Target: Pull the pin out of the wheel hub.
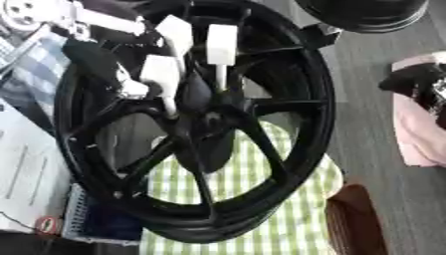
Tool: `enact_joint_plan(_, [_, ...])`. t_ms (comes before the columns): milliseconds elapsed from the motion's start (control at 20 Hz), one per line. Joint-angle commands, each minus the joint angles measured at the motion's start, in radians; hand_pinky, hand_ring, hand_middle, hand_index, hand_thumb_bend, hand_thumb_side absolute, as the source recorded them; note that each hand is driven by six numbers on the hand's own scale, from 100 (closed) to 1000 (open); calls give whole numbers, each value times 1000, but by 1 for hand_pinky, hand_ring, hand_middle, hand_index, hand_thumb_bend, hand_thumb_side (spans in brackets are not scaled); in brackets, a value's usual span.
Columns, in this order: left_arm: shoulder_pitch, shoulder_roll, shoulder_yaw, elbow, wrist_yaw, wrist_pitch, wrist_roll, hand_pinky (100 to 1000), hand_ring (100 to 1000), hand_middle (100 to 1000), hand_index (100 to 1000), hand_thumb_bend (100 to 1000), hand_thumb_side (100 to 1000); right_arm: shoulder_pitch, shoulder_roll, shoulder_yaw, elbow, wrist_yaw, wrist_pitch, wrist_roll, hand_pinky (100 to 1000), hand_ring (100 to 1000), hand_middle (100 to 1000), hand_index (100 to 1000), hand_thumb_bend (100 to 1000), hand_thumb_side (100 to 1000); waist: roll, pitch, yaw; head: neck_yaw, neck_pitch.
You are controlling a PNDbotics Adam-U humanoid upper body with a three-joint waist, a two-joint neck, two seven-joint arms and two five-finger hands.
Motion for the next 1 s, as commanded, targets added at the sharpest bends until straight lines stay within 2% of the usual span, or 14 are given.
enact_joint_plan(50, [-16,11,12,-5,3,8,17,748,651,589,755,100,344,-7,-9,-4,-21,-1,0,0,965,807,671,717,100,662,-1,-14,0,0,-7])
enact_joint_plan(350, [-15,9,9,-9,3,13,52,725,608,516,687,145,232,-7,-7,-4,-21,-1,2,-1,965,807,672,717,100,668,1,-12,0,0,-8])
enact_joint_plan(550, [-15,9,9,-10,-2,12,66,706,581,469,634,100,184,-6,-6,-4,-21,0,3,-2,965,807,672,717,100,669,0,-12,1,-1,-7])
enact_joint_plan(850, [-14,12,17,-20,7,30,108,686,551,416,566,100,151,-5,-5,-4,-21,1,6,-4,966,807,672,717,100,672,1,-13,3,-1,-5])
enact_joint_plan(1000, [-11,18,20,-30,12,41,123,679,544,406,547,100,168,-4,-5,-5,-21,1,7,-5,966,807,672,717,100,671,1,-15,2,-2,-5])
